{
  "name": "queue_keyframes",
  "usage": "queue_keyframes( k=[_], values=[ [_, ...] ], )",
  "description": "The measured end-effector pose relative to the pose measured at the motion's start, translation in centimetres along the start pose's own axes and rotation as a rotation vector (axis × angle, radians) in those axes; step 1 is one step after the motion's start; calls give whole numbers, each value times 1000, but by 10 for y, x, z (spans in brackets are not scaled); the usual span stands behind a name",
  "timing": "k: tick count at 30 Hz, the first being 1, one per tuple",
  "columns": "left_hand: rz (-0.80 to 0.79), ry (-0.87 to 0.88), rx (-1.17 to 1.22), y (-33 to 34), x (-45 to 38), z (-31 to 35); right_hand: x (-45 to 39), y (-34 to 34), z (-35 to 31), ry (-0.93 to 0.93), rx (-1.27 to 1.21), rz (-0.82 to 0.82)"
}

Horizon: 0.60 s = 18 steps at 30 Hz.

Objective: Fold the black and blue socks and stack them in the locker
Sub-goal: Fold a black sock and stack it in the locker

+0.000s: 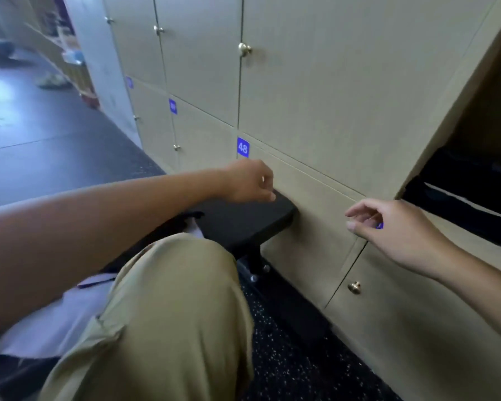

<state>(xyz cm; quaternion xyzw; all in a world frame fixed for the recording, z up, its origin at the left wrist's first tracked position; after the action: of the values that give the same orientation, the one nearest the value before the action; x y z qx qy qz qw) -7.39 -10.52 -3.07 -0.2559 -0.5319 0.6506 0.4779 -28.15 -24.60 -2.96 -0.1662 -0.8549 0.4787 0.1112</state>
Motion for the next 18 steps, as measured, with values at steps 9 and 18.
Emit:
queue_keyframes(
  k=[9,18],
  values=[
    [-122,-196,1,-26,73,-109,-23,35,-52,-97,7,-90],
    [-426,-213,-43,21,108,-130,-35,55,-72,-150,10,-137]
  ],
)
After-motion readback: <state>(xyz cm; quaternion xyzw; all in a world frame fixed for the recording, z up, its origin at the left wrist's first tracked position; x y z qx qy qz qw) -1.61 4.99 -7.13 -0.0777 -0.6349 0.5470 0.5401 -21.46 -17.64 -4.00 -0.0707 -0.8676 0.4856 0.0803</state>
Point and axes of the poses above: each hand's wrist, its own x-axis away from the middle knuckle, its own y-axis out of the palm, z = x × y, the point moved 8 cm from there along -x, towards the middle knuckle, and after that the axes turned 11 degrees about -z, right-handed, at the moved point
